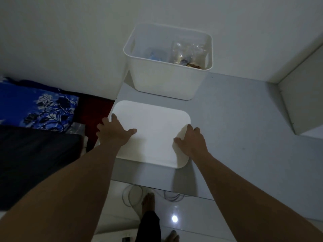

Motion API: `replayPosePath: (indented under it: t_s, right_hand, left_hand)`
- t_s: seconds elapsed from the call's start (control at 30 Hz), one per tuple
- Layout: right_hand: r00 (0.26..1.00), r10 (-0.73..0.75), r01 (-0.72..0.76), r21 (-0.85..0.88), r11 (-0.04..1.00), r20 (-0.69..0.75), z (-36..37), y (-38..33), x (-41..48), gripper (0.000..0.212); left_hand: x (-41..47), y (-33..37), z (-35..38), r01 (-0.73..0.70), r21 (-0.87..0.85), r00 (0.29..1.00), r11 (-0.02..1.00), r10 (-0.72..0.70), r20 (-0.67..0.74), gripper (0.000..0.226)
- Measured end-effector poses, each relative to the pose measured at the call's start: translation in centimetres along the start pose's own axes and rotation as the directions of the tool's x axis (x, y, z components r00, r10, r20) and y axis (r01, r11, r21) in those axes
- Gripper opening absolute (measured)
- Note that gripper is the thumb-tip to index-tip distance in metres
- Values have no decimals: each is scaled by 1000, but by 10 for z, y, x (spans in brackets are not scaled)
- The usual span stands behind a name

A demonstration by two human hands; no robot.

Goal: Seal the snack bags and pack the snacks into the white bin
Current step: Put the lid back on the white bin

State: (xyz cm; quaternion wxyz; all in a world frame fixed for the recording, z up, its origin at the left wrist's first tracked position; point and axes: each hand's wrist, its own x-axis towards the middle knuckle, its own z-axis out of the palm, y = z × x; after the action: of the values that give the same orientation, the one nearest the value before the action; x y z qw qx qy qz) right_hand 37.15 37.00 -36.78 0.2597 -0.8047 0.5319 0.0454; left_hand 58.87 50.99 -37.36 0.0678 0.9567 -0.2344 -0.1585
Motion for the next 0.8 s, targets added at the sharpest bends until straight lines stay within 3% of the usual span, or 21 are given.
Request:
replayPosePath:
  t_s: [0.1,0.23,0.33,0.5,0.6,0.8]
  right_hand:
    - [993,117,-118,211,970,17,-4,0,8,65]
    - [982,188,-180,417,891,20,-9,10,11,32]
    - [976,216,-204,528,824,40,-18,12,4,21]
    - [980,195,-173,612,772,31,-44,7,-15,37]
    - [983,181,-113,669,735,-33,-65,1,-32,38]
    - [980,152,-19,691,723,-131,-122,-7,-57,40]
  left_hand:
    - [7,2,-8,89,-100,995,991,-83,62,114]
    - [19,-7,-17,152,-184,986,971,-137,95,106]
    - [22,-18,-23,170,-282,983,944,-143,116,115]
    - [-6,-11,-69,182,-522,983,833,-174,65,76]
    - [-12,-5,-93,104,-608,994,787,-104,37,59]
    - [-26,17,-149,12,-574,998,819,25,56,47]
